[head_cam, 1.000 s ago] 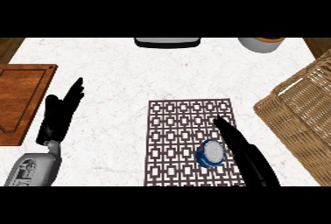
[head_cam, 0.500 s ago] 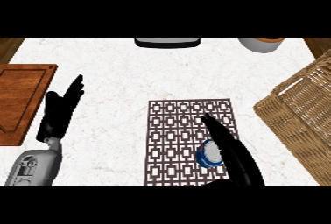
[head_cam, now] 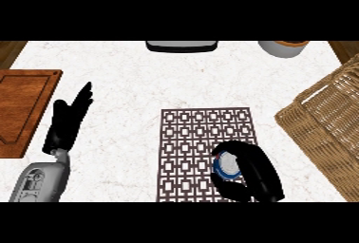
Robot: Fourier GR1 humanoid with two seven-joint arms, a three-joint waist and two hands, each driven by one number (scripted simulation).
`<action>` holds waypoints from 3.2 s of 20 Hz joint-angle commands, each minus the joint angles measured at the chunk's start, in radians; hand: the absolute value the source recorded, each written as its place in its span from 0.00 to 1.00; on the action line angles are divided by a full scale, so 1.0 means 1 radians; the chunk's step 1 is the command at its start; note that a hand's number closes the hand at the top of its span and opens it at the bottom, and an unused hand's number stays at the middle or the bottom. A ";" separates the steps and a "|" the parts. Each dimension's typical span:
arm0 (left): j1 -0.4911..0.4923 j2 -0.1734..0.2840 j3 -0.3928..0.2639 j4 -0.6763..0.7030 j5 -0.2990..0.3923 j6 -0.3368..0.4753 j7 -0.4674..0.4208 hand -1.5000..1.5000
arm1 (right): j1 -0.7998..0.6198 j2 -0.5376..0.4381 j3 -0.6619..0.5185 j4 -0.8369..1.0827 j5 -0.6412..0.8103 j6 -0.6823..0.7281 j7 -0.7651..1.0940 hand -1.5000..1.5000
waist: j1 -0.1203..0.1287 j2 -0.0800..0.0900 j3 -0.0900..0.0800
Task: Pick the can from the placemat and place it in the basket
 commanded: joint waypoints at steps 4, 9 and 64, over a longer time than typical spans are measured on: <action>-0.035 -0.016 0.012 0.019 -0.016 0.008 0.012 0.50 | -0.001 -0.006 0.028 0.047 0.131 -0.087 -0.046 1.00 | -0.002 0.003 0.001; 0.004 0.003 0.029 0.025 0.011 -0.024 -0.014 0.50 | 0.118 -0.203 0.131 -0.070 0.256 0.034 -0.064 1.00 | -0.019 -0.002 -0.001; 0.021 -0.019 0.014 -0.031 -0.018 0.002 -0.003 0.50 | 0.090 -0.411 -0.541 -0.740 -0.075 0.375 0.210 1.00 | -0.008 0.004 -0.002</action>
